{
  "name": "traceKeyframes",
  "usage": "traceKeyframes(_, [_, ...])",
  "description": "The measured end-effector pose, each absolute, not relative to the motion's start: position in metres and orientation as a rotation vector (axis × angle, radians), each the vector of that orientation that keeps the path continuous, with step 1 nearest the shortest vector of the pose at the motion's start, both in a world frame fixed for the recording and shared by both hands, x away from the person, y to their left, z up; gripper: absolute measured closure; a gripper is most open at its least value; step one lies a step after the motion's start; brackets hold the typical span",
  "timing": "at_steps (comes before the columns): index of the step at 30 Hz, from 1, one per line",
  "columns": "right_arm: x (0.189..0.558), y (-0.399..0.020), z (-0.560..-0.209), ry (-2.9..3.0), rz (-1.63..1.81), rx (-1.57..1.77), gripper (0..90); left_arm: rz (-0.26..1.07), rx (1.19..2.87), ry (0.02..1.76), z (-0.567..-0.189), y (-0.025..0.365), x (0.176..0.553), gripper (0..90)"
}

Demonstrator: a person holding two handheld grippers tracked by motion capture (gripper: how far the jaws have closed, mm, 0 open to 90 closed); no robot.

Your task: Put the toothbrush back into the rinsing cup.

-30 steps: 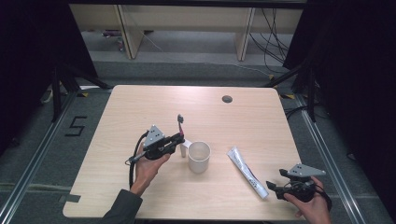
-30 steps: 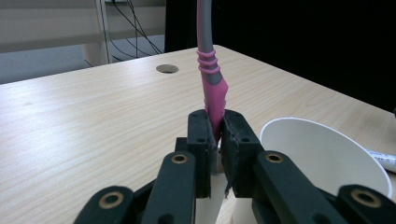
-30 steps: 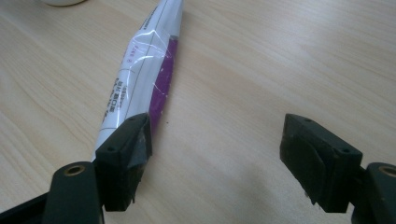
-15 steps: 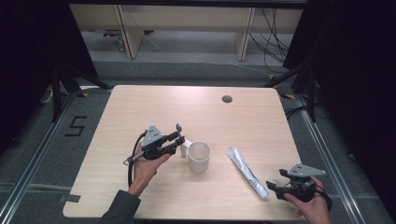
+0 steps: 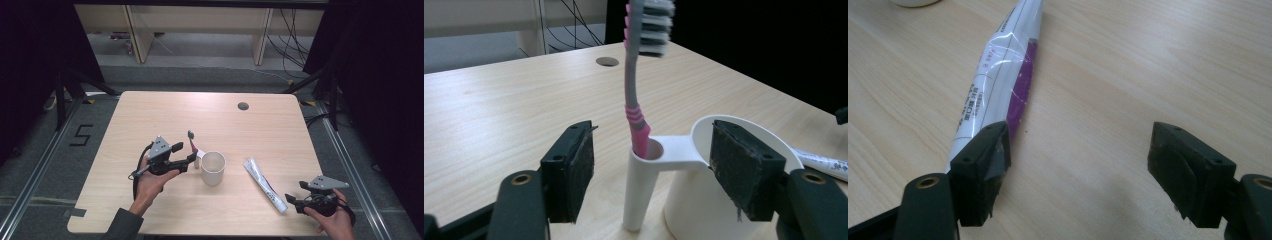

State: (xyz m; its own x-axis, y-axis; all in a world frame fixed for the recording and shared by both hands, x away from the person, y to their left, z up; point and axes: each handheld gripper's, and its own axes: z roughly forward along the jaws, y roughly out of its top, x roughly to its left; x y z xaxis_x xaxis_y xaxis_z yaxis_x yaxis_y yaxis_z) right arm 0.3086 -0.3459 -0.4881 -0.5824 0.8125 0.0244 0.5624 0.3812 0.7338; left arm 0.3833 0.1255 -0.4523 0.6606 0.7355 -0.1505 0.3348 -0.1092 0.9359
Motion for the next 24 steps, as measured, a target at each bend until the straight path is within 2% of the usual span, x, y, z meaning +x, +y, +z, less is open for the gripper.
traceKeyframes(19, [0.309,-0.347,-0.488,2.303,1.028,1.202,26.0,0.443,1.837,0.908,-0.459,0.139,0.343,23.1])
traceKeyframes(24, [0.309,-0.347,-0.49,2.313,1.045,1.237,26.0,0.418,1.853,0.92,-0.465,0.14,0.332,23.0])
